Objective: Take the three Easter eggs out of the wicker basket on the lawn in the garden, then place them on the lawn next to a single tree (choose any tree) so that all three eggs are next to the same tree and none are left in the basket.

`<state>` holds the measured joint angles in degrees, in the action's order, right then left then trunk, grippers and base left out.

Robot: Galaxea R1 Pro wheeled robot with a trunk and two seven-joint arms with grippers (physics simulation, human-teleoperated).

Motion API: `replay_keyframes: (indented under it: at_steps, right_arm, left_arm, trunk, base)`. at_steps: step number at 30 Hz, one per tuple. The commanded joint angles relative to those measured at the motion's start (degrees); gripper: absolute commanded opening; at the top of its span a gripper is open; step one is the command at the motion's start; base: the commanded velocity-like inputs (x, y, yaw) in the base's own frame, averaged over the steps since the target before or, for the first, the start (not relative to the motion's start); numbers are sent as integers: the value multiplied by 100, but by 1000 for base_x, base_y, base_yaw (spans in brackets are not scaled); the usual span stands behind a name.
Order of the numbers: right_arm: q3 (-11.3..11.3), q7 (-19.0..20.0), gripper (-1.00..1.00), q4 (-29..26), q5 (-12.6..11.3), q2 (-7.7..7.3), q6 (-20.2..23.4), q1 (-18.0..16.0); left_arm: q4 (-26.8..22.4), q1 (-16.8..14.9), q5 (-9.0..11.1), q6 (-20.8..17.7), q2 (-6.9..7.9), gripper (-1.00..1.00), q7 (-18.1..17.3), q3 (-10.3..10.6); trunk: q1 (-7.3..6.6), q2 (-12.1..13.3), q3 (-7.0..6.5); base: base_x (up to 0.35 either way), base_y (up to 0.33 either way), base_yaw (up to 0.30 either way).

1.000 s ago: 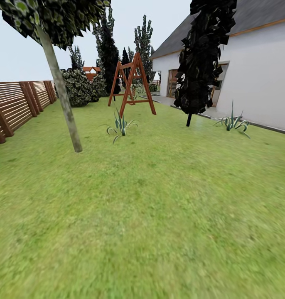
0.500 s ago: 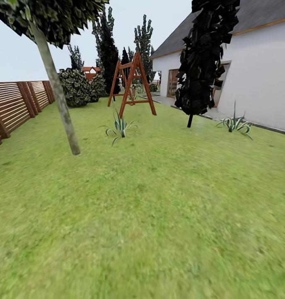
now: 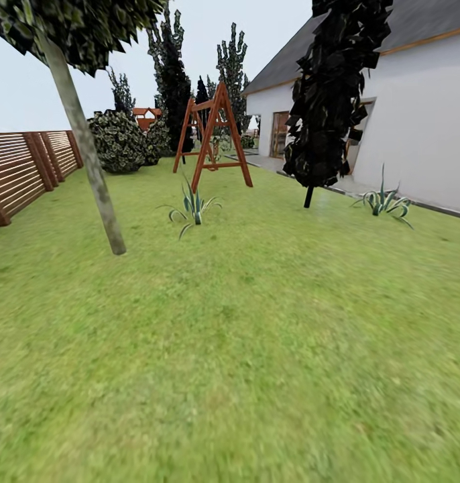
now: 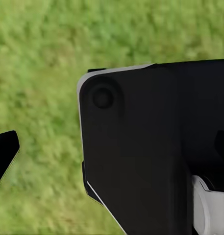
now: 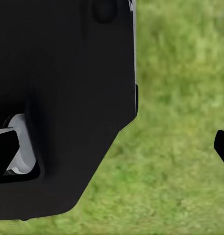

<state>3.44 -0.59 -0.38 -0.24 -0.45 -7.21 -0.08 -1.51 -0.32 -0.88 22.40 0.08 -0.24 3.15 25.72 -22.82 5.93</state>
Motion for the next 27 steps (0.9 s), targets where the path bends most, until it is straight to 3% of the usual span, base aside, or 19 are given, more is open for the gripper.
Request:
replay_keyframes:
  at_steps: [1, 27]
  right_arm:
    - [33, -3, 100, -1, -2, 1, -17, -1]
    - [34, -3, 100, 3, -3, -4, -13, -1]
  left_arm:
    - [3, -3, -8, 19, 1, 100, 6, 27]
    - [2, -5, -8, 19, -30, 100, 6, 23]
  trunk:
    - [6, -10, 10]
    - [6, -10, 10]
  base:
    - [337, 0, 0]
    - [337, 0, -2]
